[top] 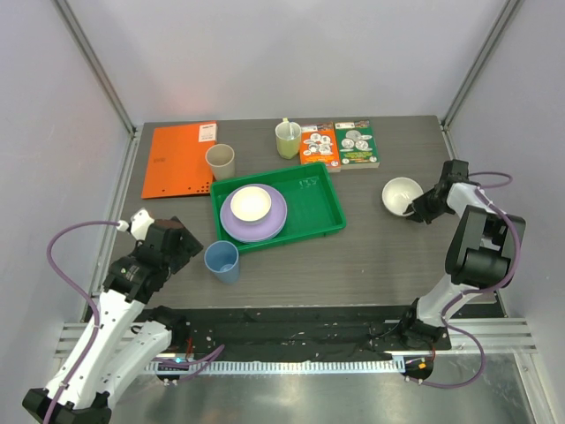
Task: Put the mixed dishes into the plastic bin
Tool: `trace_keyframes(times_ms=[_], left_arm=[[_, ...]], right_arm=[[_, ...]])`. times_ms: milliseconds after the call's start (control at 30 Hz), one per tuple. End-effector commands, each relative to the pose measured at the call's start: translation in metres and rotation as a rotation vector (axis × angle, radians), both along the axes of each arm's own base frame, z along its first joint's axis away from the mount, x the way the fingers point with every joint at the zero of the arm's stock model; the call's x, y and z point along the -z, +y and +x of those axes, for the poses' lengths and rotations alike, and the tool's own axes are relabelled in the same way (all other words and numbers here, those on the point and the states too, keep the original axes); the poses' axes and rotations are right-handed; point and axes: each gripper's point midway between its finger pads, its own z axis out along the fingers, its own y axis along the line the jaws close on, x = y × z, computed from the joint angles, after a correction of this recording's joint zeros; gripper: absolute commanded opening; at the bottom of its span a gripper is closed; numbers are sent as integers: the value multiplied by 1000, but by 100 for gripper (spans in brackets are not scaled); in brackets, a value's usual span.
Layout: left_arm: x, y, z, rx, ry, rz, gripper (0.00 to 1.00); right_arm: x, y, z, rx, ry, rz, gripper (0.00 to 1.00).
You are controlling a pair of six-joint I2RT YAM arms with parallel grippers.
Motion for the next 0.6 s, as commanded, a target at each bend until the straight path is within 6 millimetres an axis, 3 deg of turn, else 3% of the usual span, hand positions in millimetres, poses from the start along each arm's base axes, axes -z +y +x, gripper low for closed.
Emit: trace_keyframes(times_ms=[0,167,300,333,367,400,433,467,500,533,567], left_arm=[[-12,-5,12,-15,-59,-40,87],[-5,-5,12,-18,-41,-31,87],[-5,-5,14,-17,-44,-29,87],[-5,-5,15,-17,-43,-29,87],[-4,-6,15,-14,-44,-27,87],[-3,-7,16,-8,-38,-25,87],[-2,-6,16,-6,-34,-20,87],[-1,-6,16,-8,-31,-16,87],[0,-5,16,-10,-25,-11,87],[0,-5,15,-8,-20,-7,87],[-1,-5,15,-7,-18,-8,87]], right_arm=[[-17,-3,12,-15,-67,-25,1],[-32,11,3,-81,-100,-38,1],[-68,36,4,-185,-181,-103,1],[-76,68,5,-285,-193,-118,1],[-83,87,4,-338,-201,-120,1],[-101,118,8,-416,-239,-111,1],[-105,164,2,-535,-247,-102,1],[-114,191,0,-583,-265,-96,1],[-136,213,8,-628,-319,-99,1],[-134,246,4,-704,-314,-109,1],[-156,262,12,-724,-356,-109,1]])
